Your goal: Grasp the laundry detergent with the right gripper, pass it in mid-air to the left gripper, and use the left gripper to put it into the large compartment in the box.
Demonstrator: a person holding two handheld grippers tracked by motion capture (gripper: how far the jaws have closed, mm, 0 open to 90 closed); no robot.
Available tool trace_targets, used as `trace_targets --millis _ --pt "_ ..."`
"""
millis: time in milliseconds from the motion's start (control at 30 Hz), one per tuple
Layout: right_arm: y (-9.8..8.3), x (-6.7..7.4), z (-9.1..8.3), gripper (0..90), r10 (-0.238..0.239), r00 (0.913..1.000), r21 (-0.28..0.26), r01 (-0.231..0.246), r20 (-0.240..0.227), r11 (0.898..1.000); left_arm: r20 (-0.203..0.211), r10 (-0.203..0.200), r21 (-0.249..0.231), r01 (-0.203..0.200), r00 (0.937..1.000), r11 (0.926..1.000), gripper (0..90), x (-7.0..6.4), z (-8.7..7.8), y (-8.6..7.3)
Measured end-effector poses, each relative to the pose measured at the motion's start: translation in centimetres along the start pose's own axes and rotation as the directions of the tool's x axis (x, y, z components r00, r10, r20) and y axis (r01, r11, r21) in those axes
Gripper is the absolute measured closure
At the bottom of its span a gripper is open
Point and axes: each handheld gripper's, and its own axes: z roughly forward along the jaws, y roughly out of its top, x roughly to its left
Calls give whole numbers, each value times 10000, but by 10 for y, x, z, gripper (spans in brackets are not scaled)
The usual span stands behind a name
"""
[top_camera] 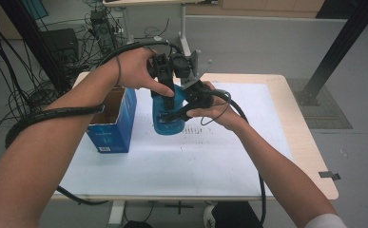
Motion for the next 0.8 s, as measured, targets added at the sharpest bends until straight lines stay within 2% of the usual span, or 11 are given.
trace_targets --millis 533,667,700,733,800 --pt "0 1 0 406 122 9999 -83 -122 -51 9999 -23 -83 86 84 10000 9999 372 -1 -1 1" --pt "-2 1 -2 317 357 9994 -53 -357 6 9994 -41 -131 67 131 9999 9999 372 -1 -2 -1" --pt "-4 0 -3 292 255 9996 -125 -253 135 9996 -37 -152 68 153 9999 9999 371 -1 -3 -1" --pt "-5 1 -5 284 422 9990 -64 -421 150 9991 -51 -188 79 188 9998 9998 372 -1 -3 -1" --pt "-7 1 -6 264 449 9987 -91 -447 233 9990 -105 -209 131 210 9997 9997 372 -1 -3 -1"
